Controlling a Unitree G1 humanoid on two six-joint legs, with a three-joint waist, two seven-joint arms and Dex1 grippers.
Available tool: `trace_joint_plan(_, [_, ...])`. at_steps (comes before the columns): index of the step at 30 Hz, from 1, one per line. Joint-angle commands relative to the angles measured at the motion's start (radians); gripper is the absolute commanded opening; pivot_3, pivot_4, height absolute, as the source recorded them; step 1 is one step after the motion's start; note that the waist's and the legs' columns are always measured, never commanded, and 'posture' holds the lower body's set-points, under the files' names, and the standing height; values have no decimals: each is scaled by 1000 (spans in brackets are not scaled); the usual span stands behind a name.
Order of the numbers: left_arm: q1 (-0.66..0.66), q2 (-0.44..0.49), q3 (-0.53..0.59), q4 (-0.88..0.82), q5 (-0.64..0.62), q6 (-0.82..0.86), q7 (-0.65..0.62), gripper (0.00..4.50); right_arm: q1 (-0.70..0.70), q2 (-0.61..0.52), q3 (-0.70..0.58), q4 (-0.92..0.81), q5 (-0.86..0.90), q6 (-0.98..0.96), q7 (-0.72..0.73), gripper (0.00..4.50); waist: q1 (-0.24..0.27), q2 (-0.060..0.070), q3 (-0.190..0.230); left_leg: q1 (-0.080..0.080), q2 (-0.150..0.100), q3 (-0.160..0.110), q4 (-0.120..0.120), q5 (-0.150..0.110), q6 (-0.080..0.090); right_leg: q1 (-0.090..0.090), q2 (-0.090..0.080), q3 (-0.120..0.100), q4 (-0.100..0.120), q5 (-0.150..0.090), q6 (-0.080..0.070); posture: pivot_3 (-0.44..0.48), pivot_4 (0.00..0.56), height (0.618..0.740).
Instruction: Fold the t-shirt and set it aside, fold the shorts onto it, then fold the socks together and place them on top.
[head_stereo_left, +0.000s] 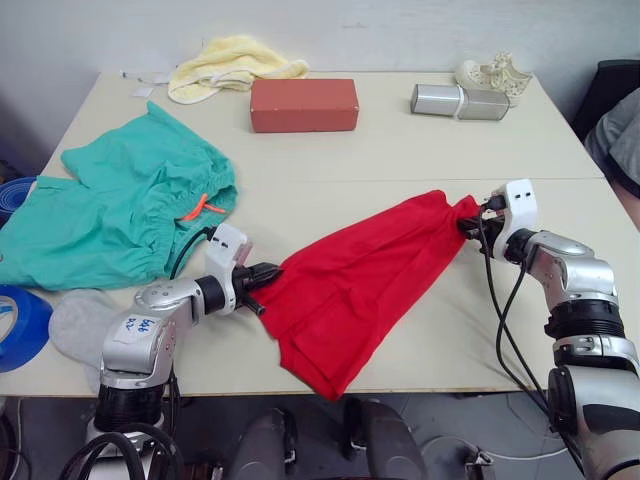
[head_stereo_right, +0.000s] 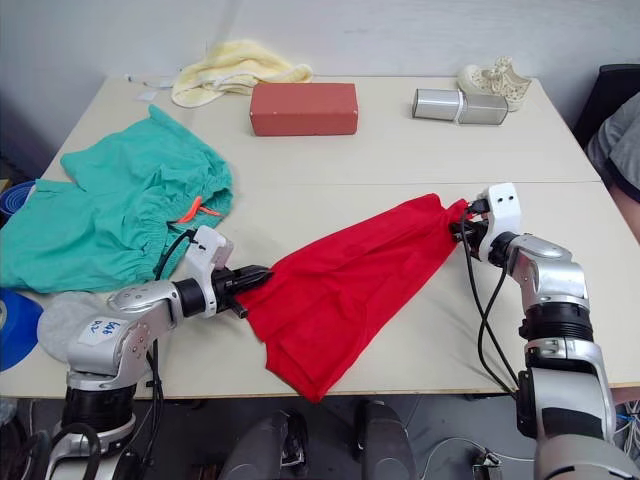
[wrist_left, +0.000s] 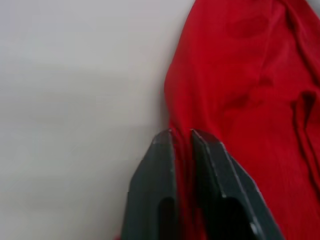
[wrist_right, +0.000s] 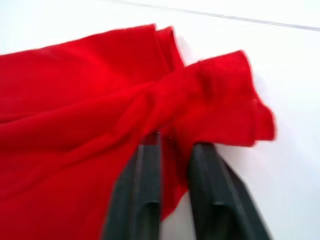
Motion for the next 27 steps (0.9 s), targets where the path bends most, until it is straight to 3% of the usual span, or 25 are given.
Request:
trace_joint_plan(1, [-48,64,9,35,-32,-80,-73,2035,29,-95,-36,-121,40,106,73,2032,4,1,0,0,0,0,0,0,0,0,0,0,0,0,0,0,150,740])
trace_joint_plan(8, [-236,185,-59,255,-56,-191,-268,4269,213,-247,-153,-489,243,538,157,4489,24,1,0,-1,0,-1,0,-1,-1,0,-1,-1,-4,0,-1,0,150,740])
trace_joint_plan(9, [-266,194,-80,290,-54,-202,-299,4478,253,-256,-188,-561,284,586,163,4500,25,1,0,-1,0,-1,0,-1,-1,-1,-1,-1,-4,0,-1,0,150,740])
trace_joint_plan(13, [-370,213,-159,426,-15,-315,-407,4478,340,-248,-272,-771,369,719,110,4500,25,1,0,-1,0,-1,-1,-1,-1,-1,-1,-1,-4,-1,-1,0,150,740])
trace_joint_plan(16, [-473,175,-226,588,54,-479,-450,4478,414,-219,-331,-949,477,834,96,4500,28,1,0,-1,0,-1,-1,-2,-1,-2,-1,-2,-4,0,-1,0,150,740])
trace_joint_plan(22, [-643,-4,-282,880,98,-598,-475,4478,562,-79,-415,-1210,618,1034,-9,4500,47,1,0,-2,-1,-1,-1,-4,2,-2,-2,-2,-4,0,-1,0,150,740])
trace_joint_plan(27, [-786,-158,-307,1162,171,-762,-448,4478,652,161,-410,-1381,633,1093,-166,4500,52,0,1,-5,-1,-2,1,-4,4,-3,-1,-3,-5,0,0,0,150,740])
